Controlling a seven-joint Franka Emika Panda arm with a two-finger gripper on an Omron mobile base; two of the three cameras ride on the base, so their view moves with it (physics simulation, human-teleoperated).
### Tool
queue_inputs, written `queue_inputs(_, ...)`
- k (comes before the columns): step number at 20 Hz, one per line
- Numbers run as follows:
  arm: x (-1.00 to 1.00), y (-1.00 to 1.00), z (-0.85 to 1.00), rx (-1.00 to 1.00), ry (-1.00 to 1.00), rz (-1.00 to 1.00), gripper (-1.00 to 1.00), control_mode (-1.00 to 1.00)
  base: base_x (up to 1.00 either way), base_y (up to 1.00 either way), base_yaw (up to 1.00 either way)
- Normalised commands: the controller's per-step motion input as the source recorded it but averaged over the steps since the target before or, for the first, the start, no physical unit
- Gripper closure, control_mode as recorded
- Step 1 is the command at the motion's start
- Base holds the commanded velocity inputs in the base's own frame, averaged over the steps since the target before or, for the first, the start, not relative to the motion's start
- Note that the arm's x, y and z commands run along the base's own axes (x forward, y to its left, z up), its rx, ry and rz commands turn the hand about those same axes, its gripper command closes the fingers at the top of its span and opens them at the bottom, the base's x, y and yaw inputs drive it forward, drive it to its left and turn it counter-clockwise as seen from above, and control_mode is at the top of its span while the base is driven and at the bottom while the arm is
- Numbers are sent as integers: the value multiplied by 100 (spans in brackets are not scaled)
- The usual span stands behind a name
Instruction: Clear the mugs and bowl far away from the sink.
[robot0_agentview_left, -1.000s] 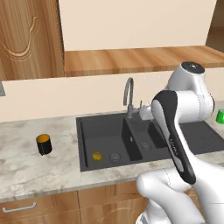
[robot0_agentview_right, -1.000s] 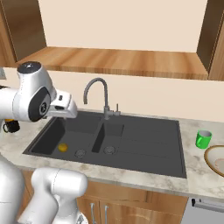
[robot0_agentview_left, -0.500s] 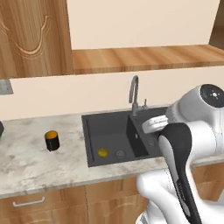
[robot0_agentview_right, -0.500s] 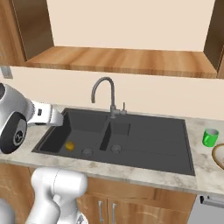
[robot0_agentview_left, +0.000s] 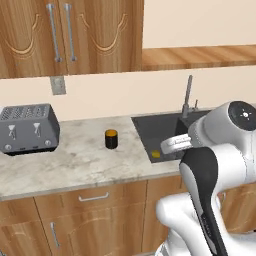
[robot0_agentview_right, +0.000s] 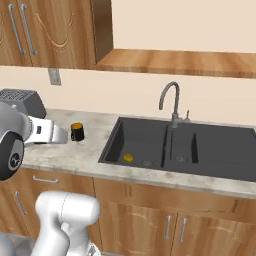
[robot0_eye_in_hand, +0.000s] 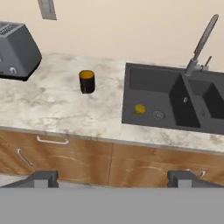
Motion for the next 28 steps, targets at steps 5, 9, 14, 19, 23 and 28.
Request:
queue_inputs(5, 0, 0, 0, 0, 0, 0, -100, 100, 23, 55, -1)
queue_inputs(9, 0, 0, 0, 0, 0, 0, -100, 100, 25, 2, -1)
queue_inputs(14, 0, 0, 0, 0, 0, 0, -100, 100, 34, 10, -1)
queue_inputs(19, 0, 0, 0, 0, 0, 0, -100, 100, 47, 37, -5)
queue_inputs(23, 0, 0, 0, 0, 0, 0, -100, 100, 1, 26, -2)
queue_inputs(28, 0, 0, 0, 0, 0, 0, -100, 100, 2, 35, -19)
